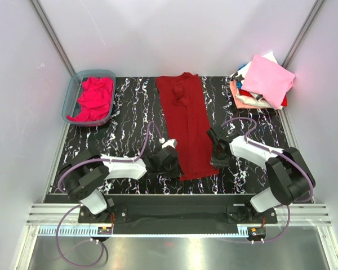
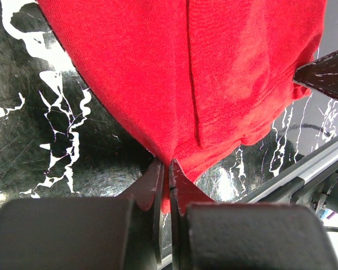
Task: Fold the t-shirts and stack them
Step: Fold the tshirt
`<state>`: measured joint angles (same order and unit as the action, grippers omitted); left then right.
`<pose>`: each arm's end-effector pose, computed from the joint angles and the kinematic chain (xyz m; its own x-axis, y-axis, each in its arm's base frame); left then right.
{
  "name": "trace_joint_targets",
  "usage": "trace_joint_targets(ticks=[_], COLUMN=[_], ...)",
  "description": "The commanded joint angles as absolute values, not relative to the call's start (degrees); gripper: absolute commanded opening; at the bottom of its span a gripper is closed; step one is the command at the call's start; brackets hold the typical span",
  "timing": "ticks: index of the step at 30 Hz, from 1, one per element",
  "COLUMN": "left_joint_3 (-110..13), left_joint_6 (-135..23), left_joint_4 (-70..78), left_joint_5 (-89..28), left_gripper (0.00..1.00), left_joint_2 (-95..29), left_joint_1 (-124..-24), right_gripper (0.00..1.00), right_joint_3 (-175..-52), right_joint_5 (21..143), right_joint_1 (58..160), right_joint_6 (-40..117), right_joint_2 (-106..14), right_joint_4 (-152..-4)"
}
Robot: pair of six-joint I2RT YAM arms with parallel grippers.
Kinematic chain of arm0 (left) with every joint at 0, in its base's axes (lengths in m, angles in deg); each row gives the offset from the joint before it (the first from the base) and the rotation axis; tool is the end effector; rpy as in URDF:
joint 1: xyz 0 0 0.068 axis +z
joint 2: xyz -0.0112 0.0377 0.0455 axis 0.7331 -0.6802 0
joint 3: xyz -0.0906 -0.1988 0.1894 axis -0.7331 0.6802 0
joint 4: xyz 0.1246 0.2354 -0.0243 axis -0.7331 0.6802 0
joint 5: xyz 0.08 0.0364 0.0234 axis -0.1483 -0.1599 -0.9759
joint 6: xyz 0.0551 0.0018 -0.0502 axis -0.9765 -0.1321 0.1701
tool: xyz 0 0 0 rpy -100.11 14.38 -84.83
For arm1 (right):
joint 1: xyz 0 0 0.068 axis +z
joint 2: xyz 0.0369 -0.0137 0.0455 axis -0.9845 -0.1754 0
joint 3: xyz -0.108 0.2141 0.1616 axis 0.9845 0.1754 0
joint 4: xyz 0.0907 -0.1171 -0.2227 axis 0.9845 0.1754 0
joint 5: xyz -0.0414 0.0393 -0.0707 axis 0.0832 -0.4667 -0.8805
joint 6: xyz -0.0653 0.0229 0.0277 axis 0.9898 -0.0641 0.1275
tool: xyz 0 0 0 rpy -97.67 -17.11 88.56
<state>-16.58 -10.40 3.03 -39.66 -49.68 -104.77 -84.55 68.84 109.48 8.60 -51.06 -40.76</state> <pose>0.1735 -0.2720 0.1306 -0.9228 -0.1112 -0.3688 0.1188 0.8286 -0.5470 0.2318 0.1246 0.1474 -0.9632 0.1377 -0.2307 0.1286 0.9902 0.0542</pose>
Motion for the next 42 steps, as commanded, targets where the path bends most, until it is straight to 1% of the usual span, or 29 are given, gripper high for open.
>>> trace_joint_targets(ticks=[1, 6, 13, 17, 22, 23, 24, 25, 26, 27, 28, 29, 30, 31, 33, 34, 36, 38, 40, 41, 42], left_joint_3=[-15.7, -14.6, -10.8, -9.7, -8.3, -8.1, -8.1, -7.9, -7.9, -8.0, -8.1, -8.3, -8.6, -9.4, -10.1, -10.3, -10.3, -10.1, -9.3, -9.0, -8.8], left_joint_6=[-11.6, -11.4, -8.7, -7.5, -6.2, -6.0, -5.7, -5.7, -5.6, -5.4, -5.3, -5.2, -5.3, -5.2, -5.2, -5.2, -4.8, -4.3, -3.9, -3.8, -3.5], left_joint_4=[4.5, 8.0, 13.4, 14.0, 12.6, 12.4, 12.5, 12.4, 12.5, 12.9, 14.3, 15.3, 16.4, 19.3, 21.8, 23.4, 24.2, 25.0, 24.4, 24.0, 23.4], left_joint_5=[-41.9, -44.4, -47.5, -47.8, -46.2, -45.9, -45.8, -45.6, -45.5, -45.7, -46.0, -46.8, -47.5, -48.5, -51.1, -51.8, -53.0, -53.5, -53.5, -53.4, -53.3], left_gripper=[0.0, 0.0, 0.0, 0.0, 0.0, 0.0, 0.0, 0.01, 0.05, 0.07, 0.1, 0.15, 0.42, 0.55, 0.74, 0.77, 0.78, 0.79, 0.79, 0.8, 0.8], left_joint_2=[-49.6, -46.5, -39.0, -36.3, -36.8, -37.0, -37.0, -37.1, -37.1, -36.9, -36.6, -35.6, -34.9, -34.2, -31.6, -30.7, -28.9, -27.7, -27.7, -28.1, -28.4], left_joint_1=[-105.2, -104.5, -103.9, -103.9, -104.3, -104.5, -104.8, -105.1, -105.5, -105.8, -106.0, -106.3, -106.8, -107.1, -107.9, -108.0, -108.2, -108.3, -108.4, -108.4, -108.4], right_gripper=[0.0, 0.0, 0.0, 0.0, 0.0, 0.06, 0.32, 0.47, 0.56, 0.68, 0.74, 0.77, 0.78, 0.81, 0.82, 0.81, 0.79, 0.75, 0.72, 0.66, 0.64], right_joint_3=[-86.8, -86.9, -82.5, -78.5, -73.9, -73.0, -72.5, -72.2, -71.6, -71.4, -71.3, -70.9, -71.0, -71.1, -70.9, -70.8, -70.7, -70.7, -70.9, -70.9, -70.9], right_joint_5=[66.0, 65.8, 68.3, 71.4, 79.0, 80.0, 81.6, 81.6, 81.4, 80.7, 80.3, 80.2, 79.0, 78.0, 76.4, 76.2, 76.3, 76.2, 76.0, 76.0, 76.2], right_joint_1=[110.0, 110.0, 110.0, 110.0, 110.9, 112.1, 112.6, 112.9, 113.6, 113.6, 113.6, 113.6, 113.6, 113.6, 113.6, 113.6, 113.6, 113.6, 113.6, 113.6, 113.6], right_joint_6=[8.8, 7.8, 3.5, 1.3, 0.8, 0.9, 0.6, 0.5, 0.2, -0.4, -0.9, -1.3, -2.5, -3.3, -4.6, -4.9, -4.9, -4.8, -4.0, -3.9, -3.6], right_joint_2=[-51.2, -48.2, -37.8, -34.1, -32.9, -32.8, -32.5, -31.3, -30.3, -29.1, -26.0, -24.2, -22.6, -19.8, -17.5, -16.7, -17.4, -20.8, -25.2, -26.6, -27.7], right_joint_4=[-39.8, -37.9, -37.5, -38.9, -41.2, -41.3, -41.0, -40.6, -39.9, -38.3, -37.7, -37.6, -36.4, -36.0, -36.5, -36.9, -38.3, -39.6, -40.6, -40.9, -42.2])
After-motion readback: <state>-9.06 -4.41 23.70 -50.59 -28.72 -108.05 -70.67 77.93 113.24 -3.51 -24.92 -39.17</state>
